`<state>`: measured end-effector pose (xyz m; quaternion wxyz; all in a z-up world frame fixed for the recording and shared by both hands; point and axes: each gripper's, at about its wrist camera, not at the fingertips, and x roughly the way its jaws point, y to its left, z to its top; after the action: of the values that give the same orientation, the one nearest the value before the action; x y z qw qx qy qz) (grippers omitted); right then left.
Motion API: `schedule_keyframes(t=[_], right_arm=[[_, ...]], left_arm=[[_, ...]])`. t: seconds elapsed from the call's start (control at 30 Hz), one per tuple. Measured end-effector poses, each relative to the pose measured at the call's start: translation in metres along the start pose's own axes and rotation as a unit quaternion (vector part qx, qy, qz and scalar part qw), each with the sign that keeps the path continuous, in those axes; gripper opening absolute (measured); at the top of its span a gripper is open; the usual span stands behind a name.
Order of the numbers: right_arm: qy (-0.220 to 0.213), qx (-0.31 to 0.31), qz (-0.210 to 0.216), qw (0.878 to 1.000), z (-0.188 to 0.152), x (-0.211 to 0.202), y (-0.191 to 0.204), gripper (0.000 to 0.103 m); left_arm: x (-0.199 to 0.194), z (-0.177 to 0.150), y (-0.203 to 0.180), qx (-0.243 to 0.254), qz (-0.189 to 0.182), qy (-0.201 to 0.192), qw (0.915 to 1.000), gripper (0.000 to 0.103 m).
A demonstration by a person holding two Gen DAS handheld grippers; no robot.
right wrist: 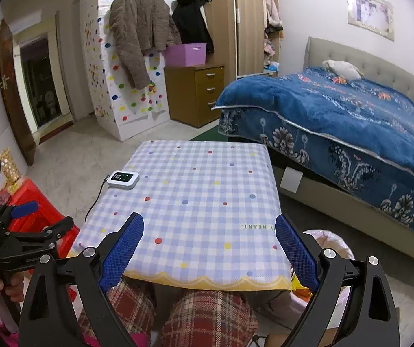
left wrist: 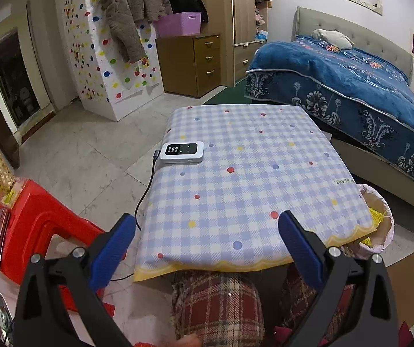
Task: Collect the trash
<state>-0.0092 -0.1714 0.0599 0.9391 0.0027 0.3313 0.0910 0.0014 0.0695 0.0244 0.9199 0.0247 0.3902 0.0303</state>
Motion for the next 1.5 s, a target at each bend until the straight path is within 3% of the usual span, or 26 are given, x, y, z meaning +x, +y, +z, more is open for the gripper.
schedule_keyframes(t=[1.5], right_arm=[[0.006,0.008,-0.020,1.000,-0.004,0.004,-0.008,0.092]], left_arm=[[0.003,0.001,-0.011,0.008,-0.013,0.000,0.9999,0.096]])
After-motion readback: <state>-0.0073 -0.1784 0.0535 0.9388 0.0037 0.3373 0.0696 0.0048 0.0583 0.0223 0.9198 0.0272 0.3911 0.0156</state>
